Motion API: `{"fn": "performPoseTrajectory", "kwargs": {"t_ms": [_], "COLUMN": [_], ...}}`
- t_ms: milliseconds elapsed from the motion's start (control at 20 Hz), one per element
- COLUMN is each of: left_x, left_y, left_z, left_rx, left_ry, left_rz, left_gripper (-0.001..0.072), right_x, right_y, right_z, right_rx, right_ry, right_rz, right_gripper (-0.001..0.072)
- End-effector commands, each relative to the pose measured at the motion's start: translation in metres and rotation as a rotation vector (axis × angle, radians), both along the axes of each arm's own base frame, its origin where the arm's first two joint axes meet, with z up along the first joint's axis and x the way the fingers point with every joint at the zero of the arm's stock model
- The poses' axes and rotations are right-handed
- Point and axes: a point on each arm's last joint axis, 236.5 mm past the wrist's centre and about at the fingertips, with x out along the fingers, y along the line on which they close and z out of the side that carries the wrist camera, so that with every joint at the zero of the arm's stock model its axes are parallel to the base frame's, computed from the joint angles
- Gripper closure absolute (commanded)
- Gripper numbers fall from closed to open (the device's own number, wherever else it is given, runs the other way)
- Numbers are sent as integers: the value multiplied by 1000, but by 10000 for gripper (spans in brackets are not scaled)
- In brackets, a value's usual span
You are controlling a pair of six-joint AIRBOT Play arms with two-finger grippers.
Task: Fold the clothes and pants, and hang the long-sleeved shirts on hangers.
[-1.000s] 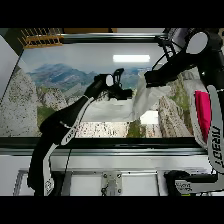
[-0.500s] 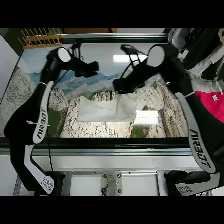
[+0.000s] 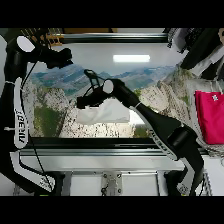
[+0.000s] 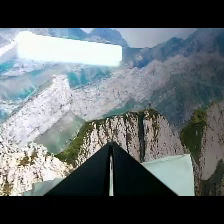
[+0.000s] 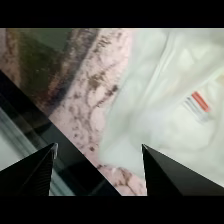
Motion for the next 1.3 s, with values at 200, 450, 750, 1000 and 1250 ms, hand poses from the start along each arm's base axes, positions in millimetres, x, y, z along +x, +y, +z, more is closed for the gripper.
{"fn": "performPoseTrajectory", "kwargs": {"t_ms": [200,450,750,1000,1250], "left_x": [-9,-27,-48,-90,-111], "left_y": [30,14,-40,-53,-47], "left_z": [44,48,18,-13,-22], "left_rx": [11,133,118,120,116], "left_ry": [-80,-83,-89,-46,-60], "left_rz": [46,-20,-88,-112,-90], "left_gripper": [700,700,700,700,700], "right_x": [15,33,10,21,22], "right_y": [-6,-161,-321,-303,-232], "right_z": [46,7,-85,-119,-129], "right_rx": [133,-67,-138,-6,60], "right_ry": [-132,-55,306,393,418], "right_rz": [46,-138,-439,-442,-326], "right_gripper": [128,128,-8,-8,-8]}}
